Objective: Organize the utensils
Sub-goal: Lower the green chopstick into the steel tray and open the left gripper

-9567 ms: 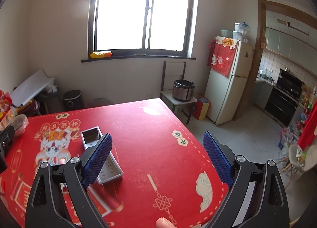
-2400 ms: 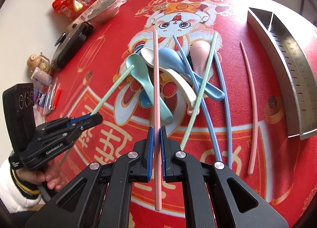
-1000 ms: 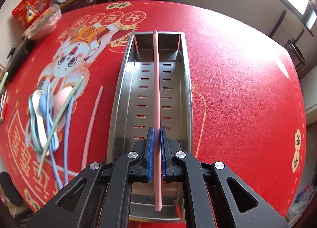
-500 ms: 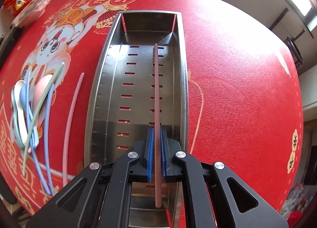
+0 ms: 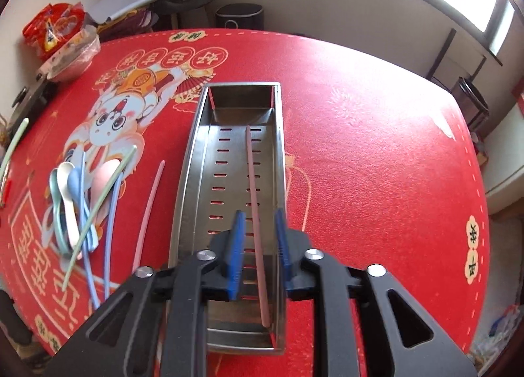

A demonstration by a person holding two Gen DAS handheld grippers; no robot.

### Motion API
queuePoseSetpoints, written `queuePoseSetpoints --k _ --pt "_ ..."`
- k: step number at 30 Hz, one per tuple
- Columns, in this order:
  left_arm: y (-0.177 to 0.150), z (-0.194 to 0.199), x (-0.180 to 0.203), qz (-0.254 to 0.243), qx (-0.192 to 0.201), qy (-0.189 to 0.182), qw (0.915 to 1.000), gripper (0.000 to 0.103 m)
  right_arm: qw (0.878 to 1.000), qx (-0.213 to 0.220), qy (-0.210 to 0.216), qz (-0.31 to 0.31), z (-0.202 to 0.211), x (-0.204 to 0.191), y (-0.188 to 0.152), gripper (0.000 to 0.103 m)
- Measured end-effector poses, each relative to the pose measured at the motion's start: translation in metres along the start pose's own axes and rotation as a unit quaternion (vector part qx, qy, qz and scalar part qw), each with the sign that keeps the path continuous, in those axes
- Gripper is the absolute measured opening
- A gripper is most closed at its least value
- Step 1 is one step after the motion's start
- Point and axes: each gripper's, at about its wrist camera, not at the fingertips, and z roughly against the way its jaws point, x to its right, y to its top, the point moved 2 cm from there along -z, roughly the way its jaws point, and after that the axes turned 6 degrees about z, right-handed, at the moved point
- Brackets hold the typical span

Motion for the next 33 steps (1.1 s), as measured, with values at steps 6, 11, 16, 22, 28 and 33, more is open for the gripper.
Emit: queuePoseSetpoints --k 6,11,16,22,28,33 --pt "-0.002 -0.012 0.022 -0.023 -0.015 -0.006 0.9996 0.005 0.999 0.03 0.012 -0.043 0.019 0.026 -0.016 0.059" --pt "-0.005 -0.029 0.045 -0.038 -0.033 -0.011 0.9987 0.005 0.995 0.036 0.039 -0.088 0.026 0.046 -0.034 0.088" --pt "-0.01 -0.05 0.073 -0.054 -0.051 -0.016 0.9971 0.005 0.992 0.046 0.039 -0.112 0.031 0.068 -0.045 0.088" --pt "-0.014 -0.083 0.109 -0.059 -0.069 -0.026 0.9955 0.005 0.991 0.049 0.032 -0.123 0.036 0.093 -0.05 0.088" --pt "-0.01 -0.129 0.143 -0.037 -0.093 -0.026 0.9946 0.005 0.99 0.05 0.034 -0.128 0.041 0.12 -0.055 0.088" --pt "-0.006 -0.17 0.16 -0.017 -0.122 -0.008 0.9923 0.005 0.989 0.052 0.032 -0.132 0.044 0.143 -0.057 0.088"
